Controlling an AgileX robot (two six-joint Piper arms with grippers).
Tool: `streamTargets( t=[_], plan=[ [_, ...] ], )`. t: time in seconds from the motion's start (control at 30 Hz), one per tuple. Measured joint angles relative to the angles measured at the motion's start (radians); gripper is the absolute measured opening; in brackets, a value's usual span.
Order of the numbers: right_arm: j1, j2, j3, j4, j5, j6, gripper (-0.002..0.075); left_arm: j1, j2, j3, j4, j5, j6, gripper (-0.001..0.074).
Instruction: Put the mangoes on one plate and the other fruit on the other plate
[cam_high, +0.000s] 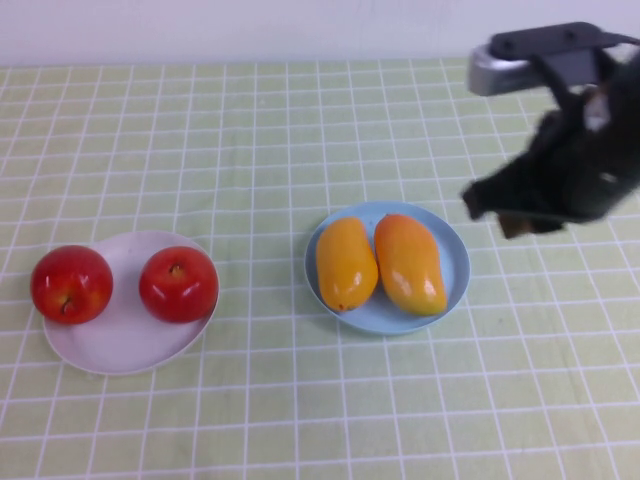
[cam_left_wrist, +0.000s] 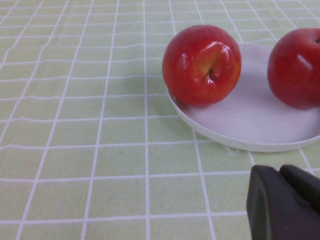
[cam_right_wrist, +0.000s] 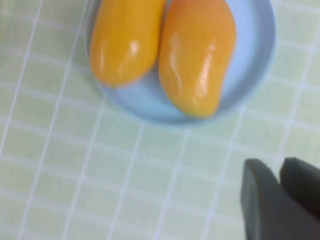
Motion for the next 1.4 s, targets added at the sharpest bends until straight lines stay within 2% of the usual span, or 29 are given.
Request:
streamTargets(
  t=[0.07,0.17,0.37,0.53,0.77,0.83,0.93,1.17,1.3,1.4],
  plan=[
    [0.000,-0.098,0.069,0.000,0.025,-0.010,0.0017,0.000,0.000,0.000,0.000,0.000,0.000,0.0002],
    [0.000,-0.241,0.160,0.015,0.043,-0.021,-0.0005,0.000,0.000,0.000,0.000,0.000,0.000,0.0002],
    [0.000,-0.533,0.331,0.073,0.052,-0.025,-0.0013,0.000,0.000,0.000,0.000,0.000,0.000,0.0002],
    [0.000,-0.720,0.379,0.101,0.140,-0.025,-0.0014,0.000,0.000,0.000,0.000,0.000,0.000,0.0002],
    [0.000,-0.854,0.485,0.005,0.135,-0.025,-0.0014,0.000,0.000,0.000,0.000,0.000,0.000,0.0002],
    [-0.003,-0.878,0.562,-0.042,0.045,-0.025,-0.0014,0.000,0.000,0.000,0.000,0.000,0.000,0.0002],
    [-0.074,-0.937,0.720,-0.095,-0.219,-0.025,-0.0014,0.000,0.000,0.000,0.000,0.000,0.000,0.0002],
    [-0.428,-1.110,1.183,-0.118,-0.911,-0.025,-0.0014,0.000,0.000,0.000,0.000,0.000,0.000,0.0002],
    [-0.551,-1.217,1.360,-0.118,-1.143,-0.010,-0.0014,0.000,0.000,0.000,0.002,0.000,0.000,0.0002],
    [-0.595,-1.300,1.444,-0.111,-1.207,0.002,-0.0015,0.000,0.000,0.000,0.002,0.000,0.000,0.0002]
  ],
)
